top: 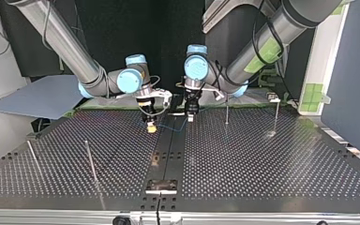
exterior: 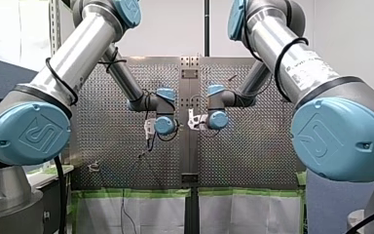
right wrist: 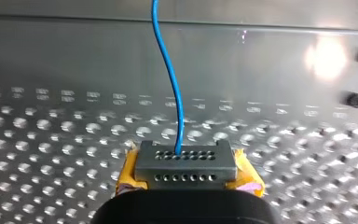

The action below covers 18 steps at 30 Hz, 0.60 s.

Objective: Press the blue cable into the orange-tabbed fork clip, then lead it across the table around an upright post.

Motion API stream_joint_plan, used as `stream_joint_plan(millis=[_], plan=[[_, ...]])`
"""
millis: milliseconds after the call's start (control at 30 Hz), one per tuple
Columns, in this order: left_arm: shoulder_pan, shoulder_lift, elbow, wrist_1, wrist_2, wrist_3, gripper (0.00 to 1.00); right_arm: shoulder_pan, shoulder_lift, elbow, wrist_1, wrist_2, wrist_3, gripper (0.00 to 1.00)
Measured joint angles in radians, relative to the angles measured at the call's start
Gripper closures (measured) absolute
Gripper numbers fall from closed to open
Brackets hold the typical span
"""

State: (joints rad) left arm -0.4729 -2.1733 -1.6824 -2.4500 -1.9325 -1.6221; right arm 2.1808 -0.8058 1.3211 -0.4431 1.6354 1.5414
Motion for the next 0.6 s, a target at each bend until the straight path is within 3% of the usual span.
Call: stream_joint_plan(millis=[233, 600], plan=[[-0.005, 0.025, 0.000, 0.000, 0.000, -0.015, 1.00, -0.002, -0.048, 0.000, 0.024, 0.004, -0.002, 1.00], [-0.010, 0.077, 0.000, -0.016, 0.000, -0.027, 1.00, -0.001, -0.089, 0.000, 0.030, 0.008, -0.008, 1.00]])
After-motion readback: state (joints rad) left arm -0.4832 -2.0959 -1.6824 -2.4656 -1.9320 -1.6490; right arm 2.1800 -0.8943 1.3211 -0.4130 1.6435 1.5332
